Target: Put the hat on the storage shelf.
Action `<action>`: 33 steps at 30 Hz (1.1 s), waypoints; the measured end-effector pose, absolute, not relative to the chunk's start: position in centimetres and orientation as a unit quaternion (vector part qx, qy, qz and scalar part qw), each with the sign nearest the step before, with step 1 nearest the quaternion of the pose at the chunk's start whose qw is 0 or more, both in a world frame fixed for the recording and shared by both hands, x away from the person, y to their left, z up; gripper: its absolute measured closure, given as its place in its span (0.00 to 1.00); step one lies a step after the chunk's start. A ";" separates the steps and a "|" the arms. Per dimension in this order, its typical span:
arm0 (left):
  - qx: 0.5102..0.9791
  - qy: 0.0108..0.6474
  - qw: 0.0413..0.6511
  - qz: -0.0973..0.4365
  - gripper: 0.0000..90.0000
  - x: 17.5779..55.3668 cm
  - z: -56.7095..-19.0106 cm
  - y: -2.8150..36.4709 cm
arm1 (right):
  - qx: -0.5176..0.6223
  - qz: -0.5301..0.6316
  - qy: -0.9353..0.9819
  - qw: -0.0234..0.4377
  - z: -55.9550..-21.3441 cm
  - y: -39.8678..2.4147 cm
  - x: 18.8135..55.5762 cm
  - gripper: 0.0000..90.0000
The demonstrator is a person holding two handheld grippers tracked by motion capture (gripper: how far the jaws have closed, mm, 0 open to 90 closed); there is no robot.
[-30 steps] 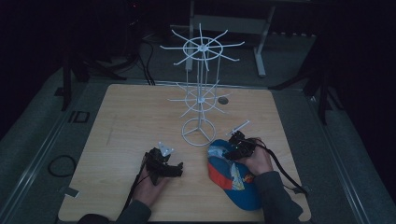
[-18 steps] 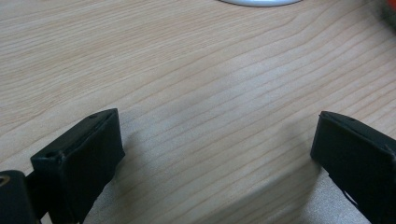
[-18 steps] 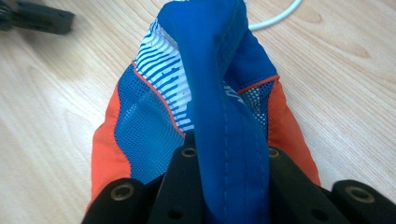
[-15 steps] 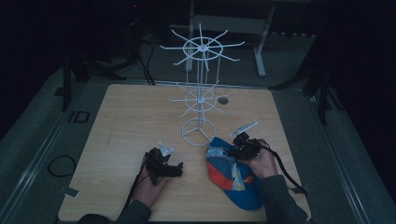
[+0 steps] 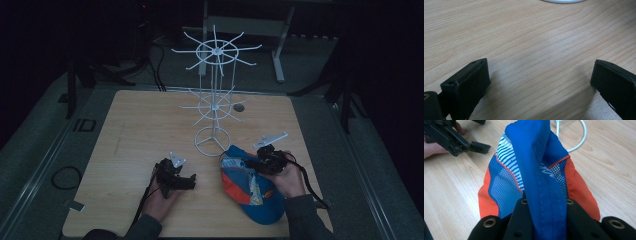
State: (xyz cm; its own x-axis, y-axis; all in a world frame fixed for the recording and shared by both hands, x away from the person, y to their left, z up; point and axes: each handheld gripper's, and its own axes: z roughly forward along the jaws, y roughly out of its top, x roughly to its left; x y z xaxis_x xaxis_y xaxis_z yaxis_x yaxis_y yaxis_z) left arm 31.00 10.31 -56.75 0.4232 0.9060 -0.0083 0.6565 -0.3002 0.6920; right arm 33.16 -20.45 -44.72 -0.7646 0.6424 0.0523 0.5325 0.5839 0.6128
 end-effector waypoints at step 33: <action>0.782 0.500 0.317 0.197 0.03 31.0 -56.7 10.3 | 0.326 0.383 0.858 0.107 -40.5 -22.3 30.8 0.97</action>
State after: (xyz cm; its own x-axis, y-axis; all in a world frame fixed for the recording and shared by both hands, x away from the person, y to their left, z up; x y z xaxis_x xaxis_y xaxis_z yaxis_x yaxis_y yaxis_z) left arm 31.01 10.30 -56.75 0.4225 0.9063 -0.0083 0.6560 -0.2995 0.6928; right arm 30.82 -22.34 -40.50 -0.7644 0.6414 0.0655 0.4772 0.4946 0.7264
